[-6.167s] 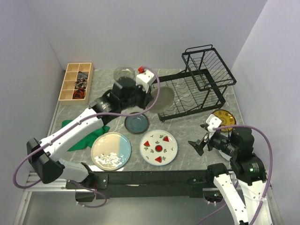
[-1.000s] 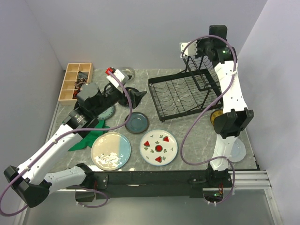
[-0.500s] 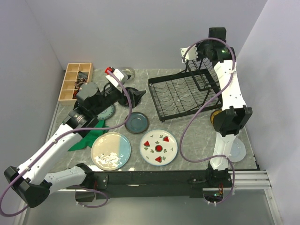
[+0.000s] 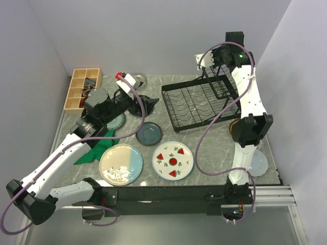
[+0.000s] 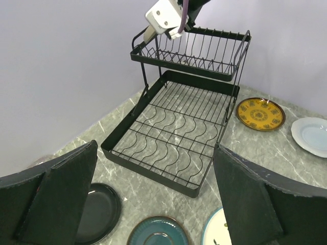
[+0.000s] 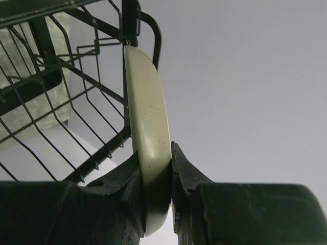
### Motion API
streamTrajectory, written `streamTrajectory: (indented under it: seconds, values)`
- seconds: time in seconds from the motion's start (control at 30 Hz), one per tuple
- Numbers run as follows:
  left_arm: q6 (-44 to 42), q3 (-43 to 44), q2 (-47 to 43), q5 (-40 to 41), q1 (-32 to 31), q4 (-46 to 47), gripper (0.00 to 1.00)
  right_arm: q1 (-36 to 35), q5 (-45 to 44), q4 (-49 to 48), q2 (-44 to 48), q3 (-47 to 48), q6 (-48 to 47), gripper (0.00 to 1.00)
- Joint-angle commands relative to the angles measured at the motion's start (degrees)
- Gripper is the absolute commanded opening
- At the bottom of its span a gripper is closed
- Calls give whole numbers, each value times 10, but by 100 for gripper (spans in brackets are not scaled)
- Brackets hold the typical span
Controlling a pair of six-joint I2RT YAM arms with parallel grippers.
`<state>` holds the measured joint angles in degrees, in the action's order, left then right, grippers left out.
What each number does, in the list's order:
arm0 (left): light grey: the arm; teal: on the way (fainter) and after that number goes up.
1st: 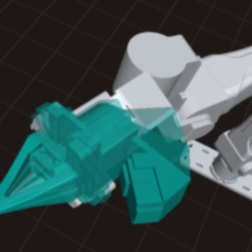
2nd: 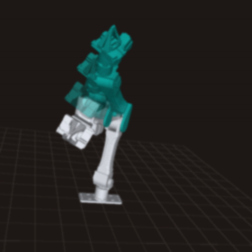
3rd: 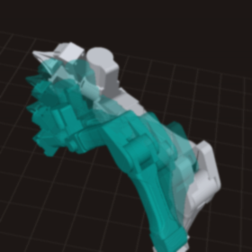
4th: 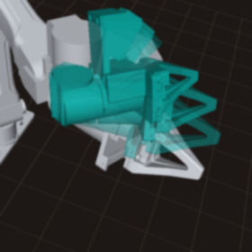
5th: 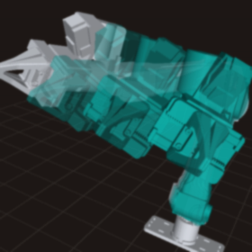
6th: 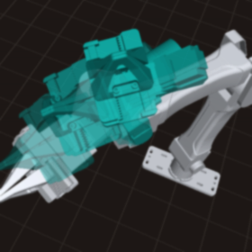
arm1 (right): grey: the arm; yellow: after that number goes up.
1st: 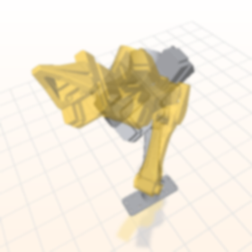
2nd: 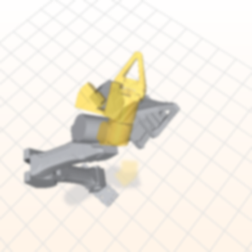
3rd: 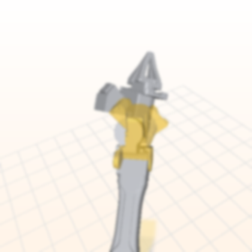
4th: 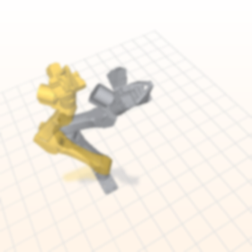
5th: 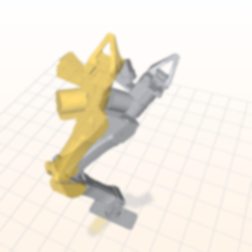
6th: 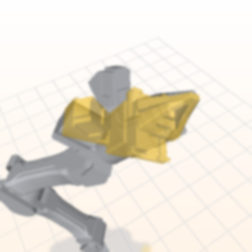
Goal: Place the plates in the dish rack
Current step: Pass the plate from the right arm to the left
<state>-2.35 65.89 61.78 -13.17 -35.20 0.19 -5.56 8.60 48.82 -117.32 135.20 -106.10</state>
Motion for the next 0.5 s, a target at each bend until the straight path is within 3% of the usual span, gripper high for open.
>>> streamTrajectory:
  seconds: [0.0,0.47]
  values:
    - [8,6,2,-16,7,24,99,4,6,-61,0,12,2,0]
    - [19,8,6,-30,22,25,100,2,19,-71,-13,17,5,0]
